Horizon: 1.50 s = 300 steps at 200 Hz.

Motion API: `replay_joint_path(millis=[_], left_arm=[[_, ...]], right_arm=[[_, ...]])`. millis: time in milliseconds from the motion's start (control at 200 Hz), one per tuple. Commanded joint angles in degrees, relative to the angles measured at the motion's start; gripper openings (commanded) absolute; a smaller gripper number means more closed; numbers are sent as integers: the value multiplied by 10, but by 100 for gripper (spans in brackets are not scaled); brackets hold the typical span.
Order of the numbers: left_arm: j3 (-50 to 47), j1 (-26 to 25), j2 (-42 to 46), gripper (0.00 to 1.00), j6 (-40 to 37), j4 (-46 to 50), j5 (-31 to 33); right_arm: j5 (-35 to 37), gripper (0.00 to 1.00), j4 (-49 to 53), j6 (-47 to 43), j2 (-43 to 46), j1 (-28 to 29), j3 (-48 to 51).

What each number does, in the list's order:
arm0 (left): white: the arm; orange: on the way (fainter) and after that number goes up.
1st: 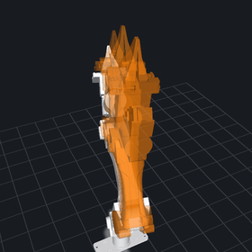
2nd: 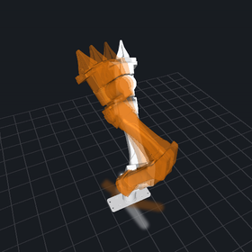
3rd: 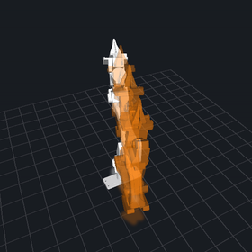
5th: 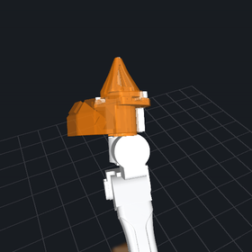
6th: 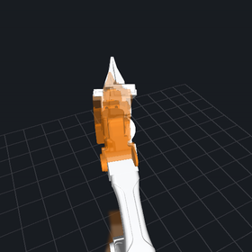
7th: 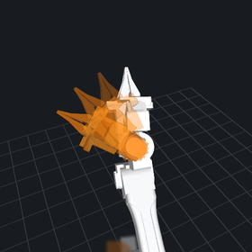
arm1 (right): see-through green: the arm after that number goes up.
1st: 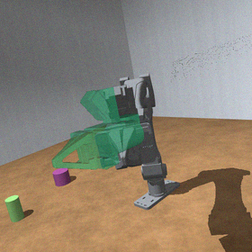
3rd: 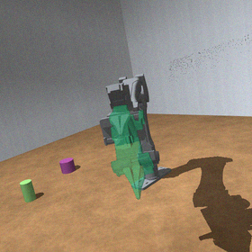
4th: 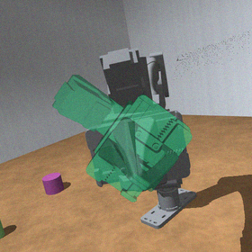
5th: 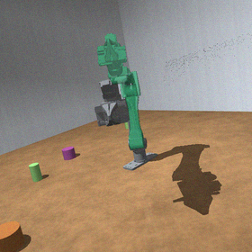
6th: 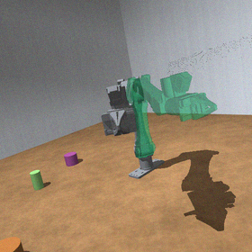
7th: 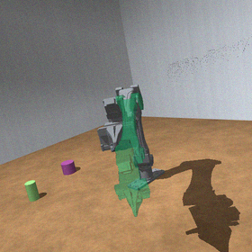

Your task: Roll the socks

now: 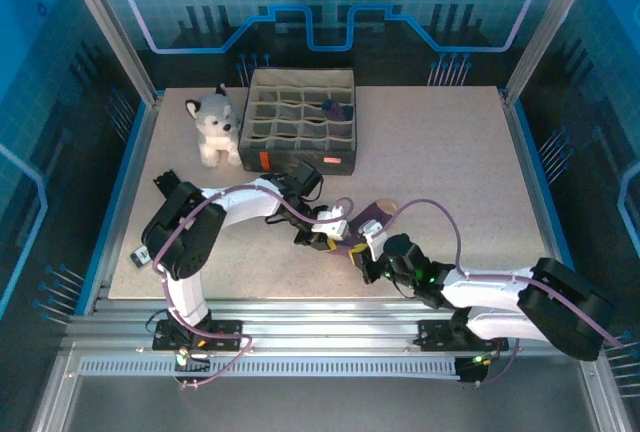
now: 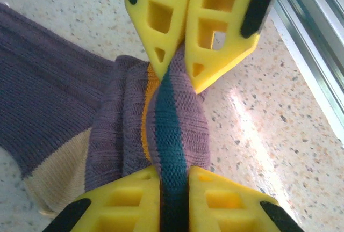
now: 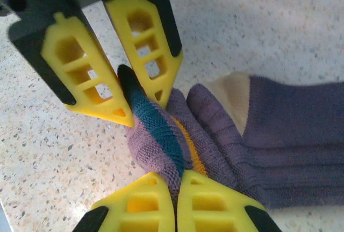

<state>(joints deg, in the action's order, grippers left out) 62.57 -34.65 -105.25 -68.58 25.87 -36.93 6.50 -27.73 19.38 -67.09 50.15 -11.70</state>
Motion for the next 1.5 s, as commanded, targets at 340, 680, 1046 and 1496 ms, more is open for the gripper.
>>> replay_joint_path(millis=[340, 680, 1046, 1496], left_arm=[[-19, 8, 45, 25, 12, -19, 24], [-77, 6, 115, 26, 45, -106, 51], [-101, -44, 125, 30, 302, -187, 157], [-119, -46, 103, 41, 498, -225, 166]], right_arm=[[-142, 0, 290, 49, -86, -95, -137], [-159, 0, 373, 85, -130, -126, -192], [-181, 0, 434, 96, -176, -148, -239], [-222, 0, 442, 81, -193, -161, -247]])
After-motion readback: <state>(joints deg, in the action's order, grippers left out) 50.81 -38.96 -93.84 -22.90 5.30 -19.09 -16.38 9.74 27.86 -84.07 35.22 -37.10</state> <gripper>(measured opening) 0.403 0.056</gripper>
